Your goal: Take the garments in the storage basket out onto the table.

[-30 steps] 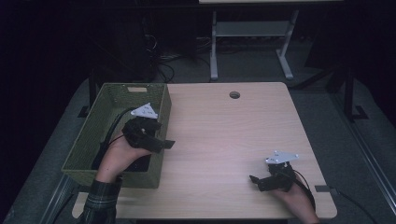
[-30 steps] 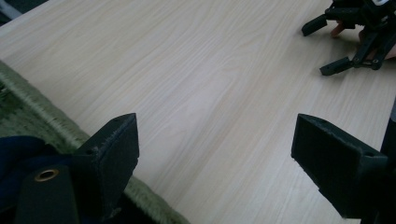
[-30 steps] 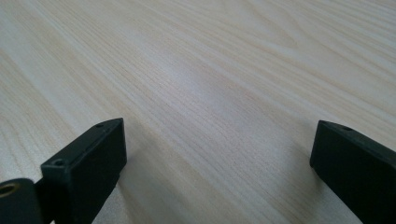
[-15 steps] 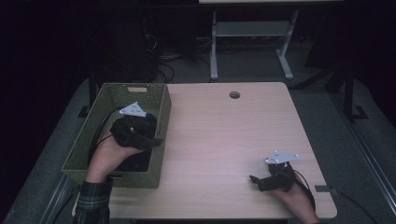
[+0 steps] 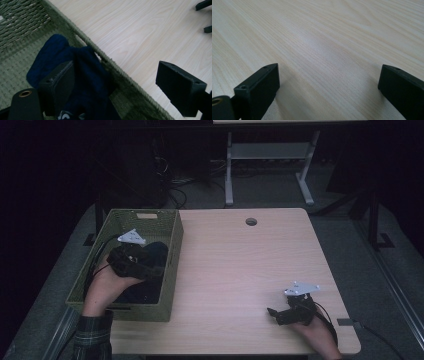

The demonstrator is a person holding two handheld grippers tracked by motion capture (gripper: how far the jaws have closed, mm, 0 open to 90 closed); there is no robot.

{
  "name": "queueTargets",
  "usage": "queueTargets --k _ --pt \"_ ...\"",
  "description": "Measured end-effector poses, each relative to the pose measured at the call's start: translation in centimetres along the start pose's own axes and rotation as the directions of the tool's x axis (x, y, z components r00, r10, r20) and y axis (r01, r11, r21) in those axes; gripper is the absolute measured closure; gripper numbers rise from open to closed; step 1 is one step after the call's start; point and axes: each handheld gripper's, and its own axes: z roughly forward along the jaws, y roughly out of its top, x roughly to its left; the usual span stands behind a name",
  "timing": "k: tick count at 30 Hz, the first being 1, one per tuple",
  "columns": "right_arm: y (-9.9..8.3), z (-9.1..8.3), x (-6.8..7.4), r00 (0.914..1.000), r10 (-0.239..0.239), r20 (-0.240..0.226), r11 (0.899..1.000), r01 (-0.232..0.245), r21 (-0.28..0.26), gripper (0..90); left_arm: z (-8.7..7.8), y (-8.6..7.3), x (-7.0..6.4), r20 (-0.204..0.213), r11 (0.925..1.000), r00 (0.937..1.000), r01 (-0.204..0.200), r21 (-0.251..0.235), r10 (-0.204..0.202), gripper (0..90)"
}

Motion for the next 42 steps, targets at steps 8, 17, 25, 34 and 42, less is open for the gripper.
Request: queueTargets --k 8,17,25,34,42 --pt "0.0 0.0 0.0 1.0 0.0 0.0 1.0 0.0 0.0 3.3 -0.2 -0.6 0.7 -0.031 0.9996 0.9994 0.016 0.024 -0.015 15.0" --pt "0.0 0.0 0.0 1.0 -0.001 0.0 1.0 0.001 0.0 3.4 0.3 -1.2 1.3 -0.044 0.9985 0.9989 0.02 0.052 -0.018 13.5" --pt "0.0 0.0 0.0 1.0 0.001 0.0 1.0 -0.001 0.001 3.3 1.3 -1.9 2.0 -0.052 0.9948 0.9975 0.052 0.087 -0.048 12.7" --pt "0.0 0.0 0.0 1.0 0.0 0.0 1.0 0.0 0.001 3.3 2.4 -2.7 2.7 -0.073 0.9897 0.9948 0.08 0.119 -0.071 12.6" --pt "0.0 0.0 0.0 1.0 0.0 0.0 1.0 0.0 0.001 3.3 3.5 -3.0 2.9 -0.086 0.9845 0.9932 0.09 0.151 -0.078 12.5"
